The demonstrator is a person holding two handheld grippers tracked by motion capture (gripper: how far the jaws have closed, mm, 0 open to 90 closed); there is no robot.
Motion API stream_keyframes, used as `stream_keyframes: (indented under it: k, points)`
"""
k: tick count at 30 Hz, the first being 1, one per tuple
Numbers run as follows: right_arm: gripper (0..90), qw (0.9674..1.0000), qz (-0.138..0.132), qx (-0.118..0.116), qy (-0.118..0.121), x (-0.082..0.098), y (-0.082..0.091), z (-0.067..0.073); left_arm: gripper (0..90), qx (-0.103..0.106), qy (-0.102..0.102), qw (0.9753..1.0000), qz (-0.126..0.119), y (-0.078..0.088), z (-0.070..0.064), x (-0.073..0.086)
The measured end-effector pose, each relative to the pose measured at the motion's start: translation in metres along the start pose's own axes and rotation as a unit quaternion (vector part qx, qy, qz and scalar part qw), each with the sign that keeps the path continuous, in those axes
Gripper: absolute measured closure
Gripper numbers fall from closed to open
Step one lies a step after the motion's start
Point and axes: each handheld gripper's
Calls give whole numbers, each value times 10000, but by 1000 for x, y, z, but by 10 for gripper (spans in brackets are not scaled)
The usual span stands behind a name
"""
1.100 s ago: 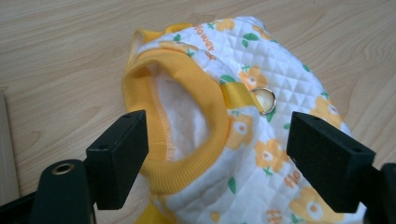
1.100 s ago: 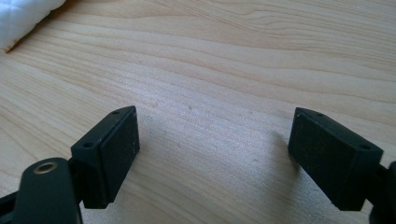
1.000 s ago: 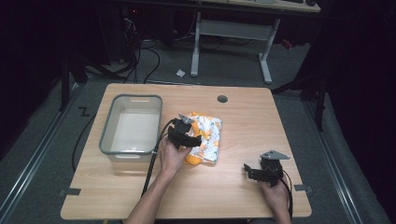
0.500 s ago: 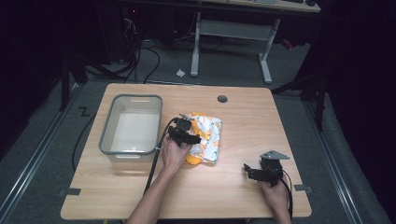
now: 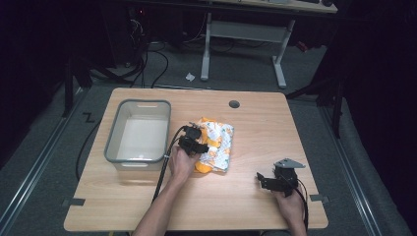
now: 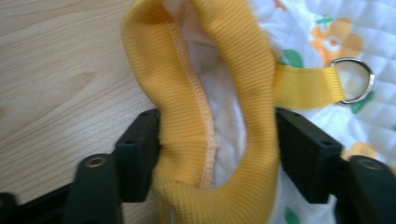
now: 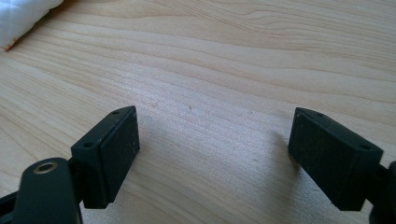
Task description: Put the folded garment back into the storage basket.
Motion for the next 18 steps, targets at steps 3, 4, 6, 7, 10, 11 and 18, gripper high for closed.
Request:
stream_keyframes:
  k: [3, 4, 6, 7, 10, 11, 18]
  points:
    - [165, 10000, 1, -1, -8, 0, 0, 0, 490, 85, -46, 10000, 5, 1, -2, 0]
    - [165, 10000, 1, -1, -7, 0, 0, 0, 530, 124, -66, 9999, 6, 1, -3, -1]
    - [165, 10000, 1, 0, -7, 0, 0, 0, 614, 226, -99, 9997, 52, 2, -5, -2]
    - [165, 10000, 1, -1, -6, 0, 0, 0, 649, 258, -107, 9996, 65, 2, -5, -2]
    - [165, 10000, 1, -3, -7, 0, 0, 0, 705, 328, -92, 9994, 51, 2, -4, -3]
    - [165, 10000, 2, -3, -9, 0, 0, 0, 716, 376, -39, 9993, 42, 3, -3, -3]
    - [165, 10000, 1, -3, -8, 0, 0, 0, 751, 619, 93, 9977, -271, 14, 1, -5]
Point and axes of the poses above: each handheld gripper's, and its own axes: y roughly backward along the jaws, x roughly out of its underside, z roughly to its left, and after that the axes turned 7 degrees about -z, right-handed
